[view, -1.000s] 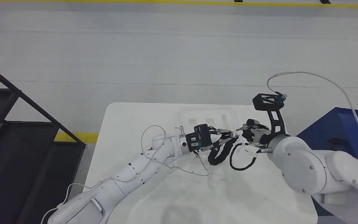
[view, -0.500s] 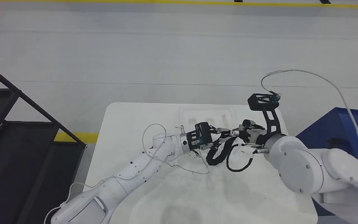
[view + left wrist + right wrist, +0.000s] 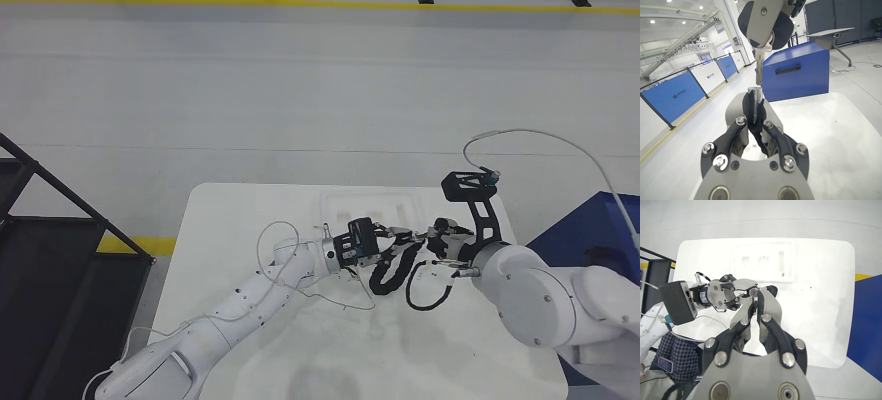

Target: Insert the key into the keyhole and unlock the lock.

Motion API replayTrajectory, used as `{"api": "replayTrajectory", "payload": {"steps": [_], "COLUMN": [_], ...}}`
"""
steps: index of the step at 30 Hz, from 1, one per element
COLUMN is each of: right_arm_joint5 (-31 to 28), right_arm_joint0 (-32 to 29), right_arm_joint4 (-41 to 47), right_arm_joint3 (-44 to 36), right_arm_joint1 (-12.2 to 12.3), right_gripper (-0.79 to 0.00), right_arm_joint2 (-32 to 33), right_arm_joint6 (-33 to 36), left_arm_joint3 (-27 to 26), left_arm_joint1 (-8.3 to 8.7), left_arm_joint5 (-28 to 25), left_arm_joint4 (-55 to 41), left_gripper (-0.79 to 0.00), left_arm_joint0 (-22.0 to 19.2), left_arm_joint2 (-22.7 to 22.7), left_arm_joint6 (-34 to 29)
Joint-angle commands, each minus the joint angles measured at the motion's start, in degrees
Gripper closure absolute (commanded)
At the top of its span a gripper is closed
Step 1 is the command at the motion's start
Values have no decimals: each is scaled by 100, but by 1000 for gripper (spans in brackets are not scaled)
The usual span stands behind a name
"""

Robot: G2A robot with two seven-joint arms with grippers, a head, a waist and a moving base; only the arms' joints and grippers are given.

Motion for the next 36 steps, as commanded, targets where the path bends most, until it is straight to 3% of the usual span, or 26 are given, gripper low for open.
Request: {"api": "replayTrajectory", "payload": {"steps": [1, 36], "right_arm_joint5": [0, 0], "right_arm_joint0": [-3, -153], "right_arm_joint4": [1, -141], "right_arm_joint3": [0, 0], "right_arm_joint1": [8, -7], "right_gripper": [0, 0], "right_arm_joint2": [-7, 79], "right_arm_joint6": [0, 0], "left_arm_joint3": [-11, 66], "left_arm_joint1": [-3, -142], "left_arm_joint5": [-3, -260], "left_arm_joint4": [32, 201], "left_gripper": [0, 0], "left_arm_joint0": [6, 67], "left_arm_joint2": [-15, -140], "left_arm_joint6": [30, 231]}}
